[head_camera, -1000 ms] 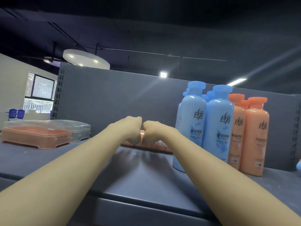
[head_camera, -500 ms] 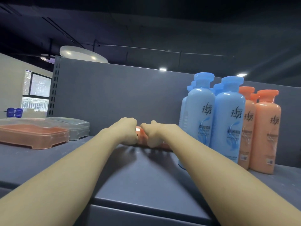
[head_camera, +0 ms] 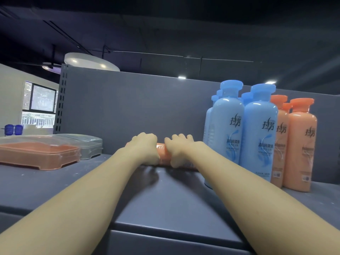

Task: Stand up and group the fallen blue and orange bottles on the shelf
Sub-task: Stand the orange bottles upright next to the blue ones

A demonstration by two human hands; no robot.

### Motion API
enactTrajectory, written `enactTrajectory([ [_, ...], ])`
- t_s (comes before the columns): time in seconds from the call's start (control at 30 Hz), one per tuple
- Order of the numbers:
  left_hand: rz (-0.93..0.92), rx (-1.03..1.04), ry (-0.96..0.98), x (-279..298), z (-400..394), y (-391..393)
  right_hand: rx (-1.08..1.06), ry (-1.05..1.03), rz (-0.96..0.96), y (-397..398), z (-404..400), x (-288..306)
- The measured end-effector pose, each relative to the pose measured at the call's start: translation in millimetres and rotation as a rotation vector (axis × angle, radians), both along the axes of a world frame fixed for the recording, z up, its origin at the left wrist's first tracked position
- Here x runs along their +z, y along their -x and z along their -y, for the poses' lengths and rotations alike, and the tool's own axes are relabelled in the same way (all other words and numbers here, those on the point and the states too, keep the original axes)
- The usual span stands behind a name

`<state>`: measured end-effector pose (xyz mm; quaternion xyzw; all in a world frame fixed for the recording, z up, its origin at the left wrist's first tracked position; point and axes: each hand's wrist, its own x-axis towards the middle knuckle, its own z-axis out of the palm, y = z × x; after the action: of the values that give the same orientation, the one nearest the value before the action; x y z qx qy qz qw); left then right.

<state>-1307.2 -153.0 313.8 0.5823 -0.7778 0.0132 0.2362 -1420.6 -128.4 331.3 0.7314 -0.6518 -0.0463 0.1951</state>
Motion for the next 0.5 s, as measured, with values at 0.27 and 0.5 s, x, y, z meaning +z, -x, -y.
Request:
enactTrajectory([
  [0.27, -0.016, -0.025, 0.006, -0.2, 2.2, -0.5, -0.02, -0.007, 0.131, 1.9, 0.5, -0.5],
  [0.5, -0.011, -0.062, 0.032, 0.5, -1.3, 0.5, -0.017, 0.011, -0.034, 5.1, 12.0, -7.6],
])
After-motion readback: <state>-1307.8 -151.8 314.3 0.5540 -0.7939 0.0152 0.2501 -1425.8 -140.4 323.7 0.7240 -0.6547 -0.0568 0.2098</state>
